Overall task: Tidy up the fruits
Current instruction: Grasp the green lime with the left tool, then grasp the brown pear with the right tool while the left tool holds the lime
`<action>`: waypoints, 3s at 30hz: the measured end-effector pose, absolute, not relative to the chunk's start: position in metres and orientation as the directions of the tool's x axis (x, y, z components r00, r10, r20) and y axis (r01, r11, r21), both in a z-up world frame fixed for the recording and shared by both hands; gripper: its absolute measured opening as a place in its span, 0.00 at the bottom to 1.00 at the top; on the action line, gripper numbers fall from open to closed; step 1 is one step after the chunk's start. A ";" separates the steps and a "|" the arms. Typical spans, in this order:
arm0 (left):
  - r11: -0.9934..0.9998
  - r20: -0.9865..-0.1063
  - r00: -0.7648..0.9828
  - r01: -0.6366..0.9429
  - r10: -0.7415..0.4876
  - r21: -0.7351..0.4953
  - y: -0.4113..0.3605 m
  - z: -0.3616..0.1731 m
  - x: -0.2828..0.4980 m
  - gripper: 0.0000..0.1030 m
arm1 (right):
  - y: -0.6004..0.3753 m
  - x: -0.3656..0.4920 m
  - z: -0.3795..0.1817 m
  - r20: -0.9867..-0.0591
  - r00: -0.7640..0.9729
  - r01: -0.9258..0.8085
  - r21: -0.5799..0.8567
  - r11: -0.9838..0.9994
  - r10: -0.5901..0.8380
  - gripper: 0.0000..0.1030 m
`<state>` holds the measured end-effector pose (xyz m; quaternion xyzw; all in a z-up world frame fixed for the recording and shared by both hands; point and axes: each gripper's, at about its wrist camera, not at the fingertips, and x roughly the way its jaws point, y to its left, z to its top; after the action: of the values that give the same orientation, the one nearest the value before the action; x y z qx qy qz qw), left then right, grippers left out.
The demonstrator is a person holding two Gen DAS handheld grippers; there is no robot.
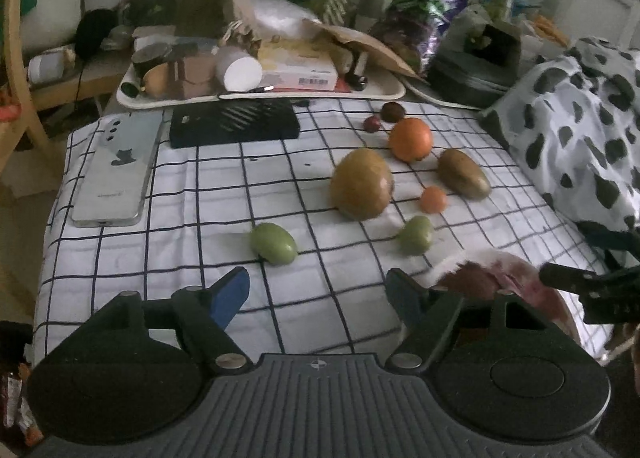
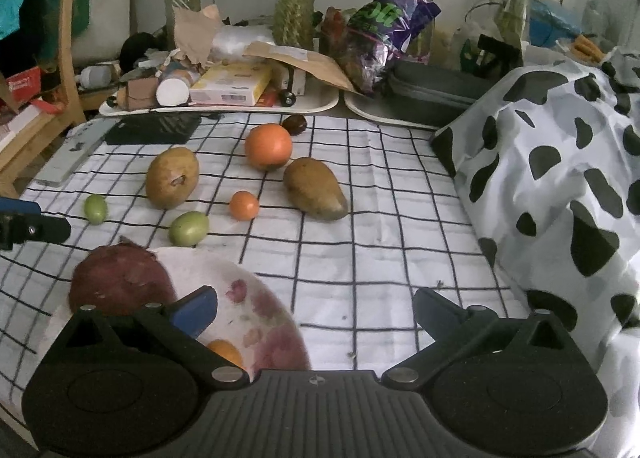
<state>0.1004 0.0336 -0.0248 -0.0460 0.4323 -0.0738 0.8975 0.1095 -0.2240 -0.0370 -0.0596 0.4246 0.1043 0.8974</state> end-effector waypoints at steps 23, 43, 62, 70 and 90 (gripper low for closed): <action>0.995 -0.834 0.544 0.072 -0.094 -0.065 0.039 -0.057 0.165 0.49 | -0.216 0.166 -0.057 -0.796 0.596 -0.280 -0.081 0.957 0.107 1.00; 0.981 -0.772 0.631 0.182 -0.068 0.063 0.003 -0.038 0.172 0.34 | -0.216 0.212 -0.070 -0.806 0.581 -0.271 -0.057 0.961 0.115 1.00; 0.971 -0.749 0.658 0.220 -0.080 0.090 -0.003 -0.025 0.171 0.34 | -0.198 0.262 -0.093 -0.837 0.501 -0.314 0.062 0.948 0.221 0.85; 0.970 -0.751 0.654 0.230 -0.091 0.083 -0.005 -0.026 0.171 0.34 | -0.196 0.267 -0.097 -0.836 0.505 -0.317 0.051 0.947 0.214 0.72; 0.969 -0.748 0.655 0.235 -0.103 0.071 -0.005 -0.025 0.170 0.34 | -0.195 0.259 -0.087 -0.814 0.548 -0.330 -0.001 0.944 0.191 0.51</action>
<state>0.1702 -0.0054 -0.0249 0.0810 0.4047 -0.0932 0.9061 0.2595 -0.1945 -0.0871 -0.0769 0.4516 0.1486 0.8764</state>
